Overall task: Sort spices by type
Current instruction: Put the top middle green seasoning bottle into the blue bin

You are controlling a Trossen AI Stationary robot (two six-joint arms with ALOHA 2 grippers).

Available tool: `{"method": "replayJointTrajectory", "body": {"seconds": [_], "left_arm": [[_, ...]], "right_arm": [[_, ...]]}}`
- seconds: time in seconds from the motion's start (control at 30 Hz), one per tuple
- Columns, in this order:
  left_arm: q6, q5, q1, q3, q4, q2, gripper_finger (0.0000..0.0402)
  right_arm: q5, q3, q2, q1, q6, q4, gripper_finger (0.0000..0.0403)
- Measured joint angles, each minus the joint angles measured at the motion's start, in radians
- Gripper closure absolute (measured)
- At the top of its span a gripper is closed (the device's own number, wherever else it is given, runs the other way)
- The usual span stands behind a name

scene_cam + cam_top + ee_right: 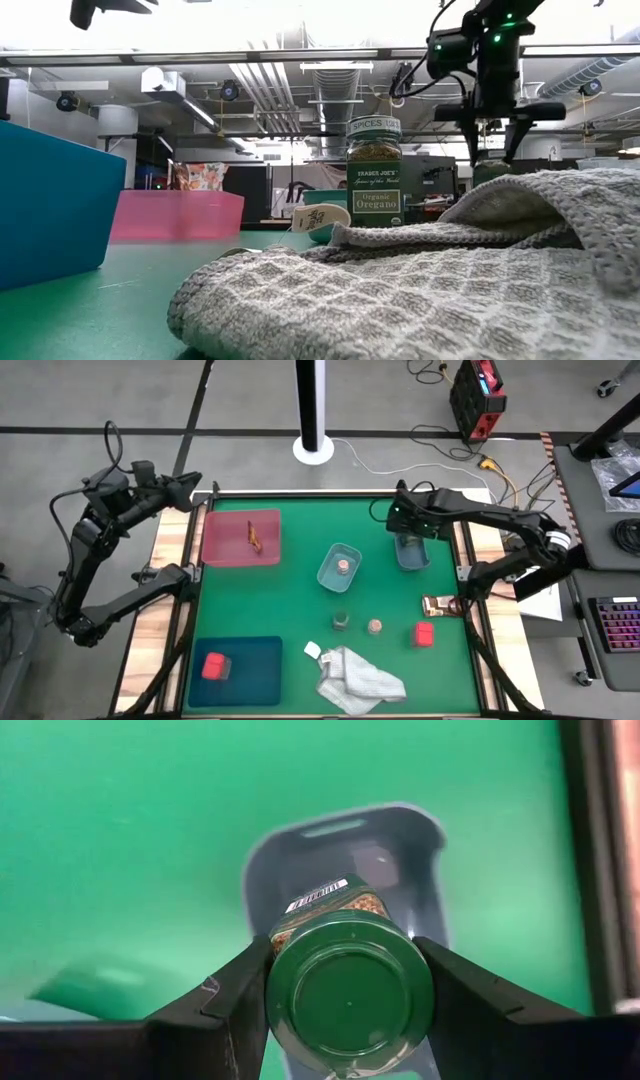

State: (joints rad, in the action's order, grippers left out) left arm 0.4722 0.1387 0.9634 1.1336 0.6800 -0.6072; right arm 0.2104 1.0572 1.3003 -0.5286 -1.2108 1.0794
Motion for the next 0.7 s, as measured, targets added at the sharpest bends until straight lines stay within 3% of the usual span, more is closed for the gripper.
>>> {"method": "replayJointTrajectory", "body": {"seconds": [0.7], "left_arm": [[0.0, 0.0, 0.0, 0.0, 0.0, -0.009, 0.0324]], "right_arm": [[-0.027, -0.065, 0.037, -0.029, -0.008, -0.043, 0.0205]]}}
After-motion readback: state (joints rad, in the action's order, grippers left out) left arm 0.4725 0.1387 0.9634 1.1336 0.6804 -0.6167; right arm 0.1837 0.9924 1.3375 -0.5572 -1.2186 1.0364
